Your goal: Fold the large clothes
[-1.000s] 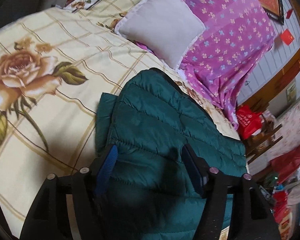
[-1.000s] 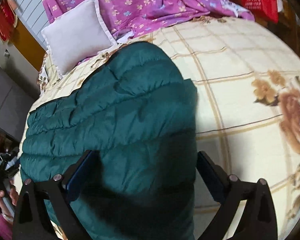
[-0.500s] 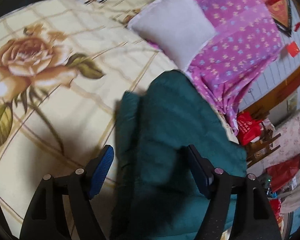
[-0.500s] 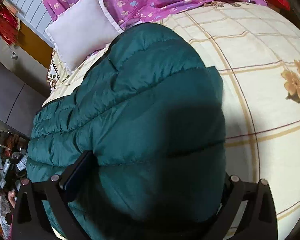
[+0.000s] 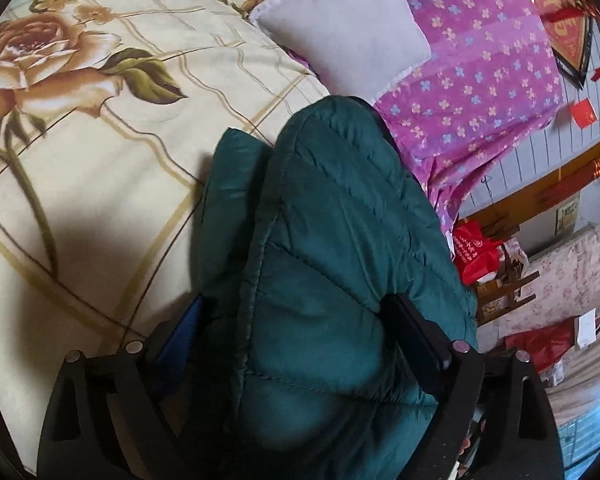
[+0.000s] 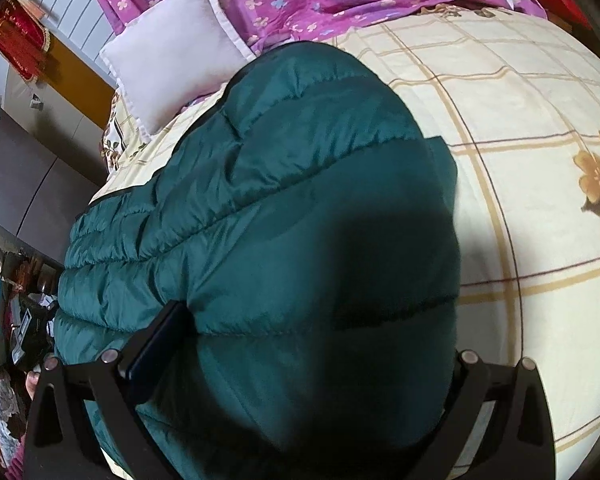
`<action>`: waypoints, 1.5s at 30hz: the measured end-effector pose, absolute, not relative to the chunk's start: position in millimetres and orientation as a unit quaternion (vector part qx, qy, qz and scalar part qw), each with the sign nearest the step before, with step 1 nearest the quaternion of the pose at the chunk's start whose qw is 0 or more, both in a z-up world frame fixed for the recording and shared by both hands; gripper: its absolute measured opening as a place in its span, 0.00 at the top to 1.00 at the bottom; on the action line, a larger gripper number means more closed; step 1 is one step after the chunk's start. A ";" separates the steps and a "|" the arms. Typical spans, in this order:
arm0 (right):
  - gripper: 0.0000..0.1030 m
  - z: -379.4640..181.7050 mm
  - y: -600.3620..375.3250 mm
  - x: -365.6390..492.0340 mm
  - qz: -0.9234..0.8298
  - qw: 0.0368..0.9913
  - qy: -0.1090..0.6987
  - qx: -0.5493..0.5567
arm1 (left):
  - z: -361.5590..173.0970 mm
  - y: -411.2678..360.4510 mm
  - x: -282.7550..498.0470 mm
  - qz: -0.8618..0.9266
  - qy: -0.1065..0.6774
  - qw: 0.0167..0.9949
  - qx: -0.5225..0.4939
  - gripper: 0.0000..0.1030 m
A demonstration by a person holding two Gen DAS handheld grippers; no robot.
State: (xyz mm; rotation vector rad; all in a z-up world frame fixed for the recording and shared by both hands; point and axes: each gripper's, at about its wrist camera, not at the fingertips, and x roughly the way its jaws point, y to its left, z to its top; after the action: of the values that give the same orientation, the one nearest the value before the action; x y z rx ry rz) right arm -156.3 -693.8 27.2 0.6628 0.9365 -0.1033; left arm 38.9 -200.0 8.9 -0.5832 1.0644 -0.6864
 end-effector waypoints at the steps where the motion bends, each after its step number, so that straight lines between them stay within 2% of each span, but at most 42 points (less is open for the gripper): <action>1: 0.00 27.4 -693.0 -156.3 -0.047 0.839 0.444 0.311 | 9.2 -202.5 38.8 -0.320 0.492 0.765 -0.264 0.27; 3: 0.00 27.8 -690.6 -155.1 -0.041 0.839 0.447 0.306 | 8.6 -206.2 38.9 -0.334 0.500 0.753 -0.267 0.34; 5: 0.04 28.2 -685.9 -156.0 -0.033 0.840 0.445 0.310 | 10.4 -204.5 36.9 -0.343 0.500 0.746 -0.276 0.48; 6: 0.06 30.5 -681.9 -157.7 -0.032 0.843 0.441 0.306 | 12.0 -203.8 36.4 -0.346 0.499 0.744 -0.277 0.52; 8: 0.19 37.9 -674.8 -163.1 -0.033 0.849 0.433 0.301 | 17.8 -200.1 31.3 -0.351 0.494 0.746 -0.276 0.64; 13: 0.45 65.7 -662.4 -184.9 -0.024 0.858 0.415 0.302 | 45.4 -188.7 10.4 -0.363 0.483 0.749 -0.270 0.77; 18: 0.51 107.2 -639.1 -219.9 -0.002 0.868 0.399 0.294 | 88.1 -171.2 -31.7 -0.403 0.466 0.748 -0.245 0.81; 23: 0.51 132.8 -611.5 -270.9 0.022 0.863 0.400 0.307 | 107.6 -142.6 -79.5 -0.427 0.465 0.740 -0.234 0.82; 27: 0.51 127.6 -592.8 -316.9 0.021 0.853 0.419 0.310 | 91.6 -116.0 -107.9 -0.406 0.481 0.749 -0.206 0.80; 28: 0.48 121.8 -589.9 -324.7 0.012 0.851 0.427 0.305 | 85.4 -114.0 -111.5 -0.391 0.487 0.758 -0.188 0.77; 29: 0.38 111.6 -587.4 -329.7 -0.004 0.846 0.441 0.299 | 77.9 -114.0 -113.9 -0.373 0.493 0.768 -0.165 0.71; 30: 0.32 97.8 -587.0 -330.9 -0.025 0.837 0.461 0.295 | 71.7 -117.2 -115.0 -0.357 0.497 0.776 -0.150 0.67; 31: 0.21 85.5 -587.3 -329.9 -0.045 0.828 0.479 0.287 | 66.0 -118.0 -116.3 -0.340 0.499 0.784 -0.140 0.58; 32: 0.10 71.6 -588.2 -328.0 -0.062 0.820 0.495 0.280 | 64.5 -118.2 -119.0 -0.323 0.495 0.795 -0.134 0.55; 33: 0.08 66.2 -589.6 -329.2 -0.069 0.819 0.492 0.286 | 67.4 -117.5 -122.3 -0.317 0.489 0.802 -0.131 0.55; 36: 0.07 77.0 -590.9 -340.3 -0.094 0.822 0.475 0.300 | 93.4 -116.3 -138.0 -0.287 0.457 0.836 -0.096 0.55; 41: 0.07 128.5 -580.9 -366.8 -0.142 0.855 0.443 0.229 | 143.9 -116.1 -173.0 -0.277 0.371 0.886 -0.025 0.55; 45: 0.07 163.9 -560.6 -389.4 -0.158 0.880 0.399 0.203 | 160.7 -127.5 -199.3 -0.292 0.348 0.891 -0.008 0.55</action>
State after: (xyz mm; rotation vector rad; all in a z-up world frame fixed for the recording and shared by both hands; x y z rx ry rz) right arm -389.4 -560.6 163.9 0.4241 0.8322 -0.3285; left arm -199.3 -127.5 160.7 -0.0166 0.7235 -0.6061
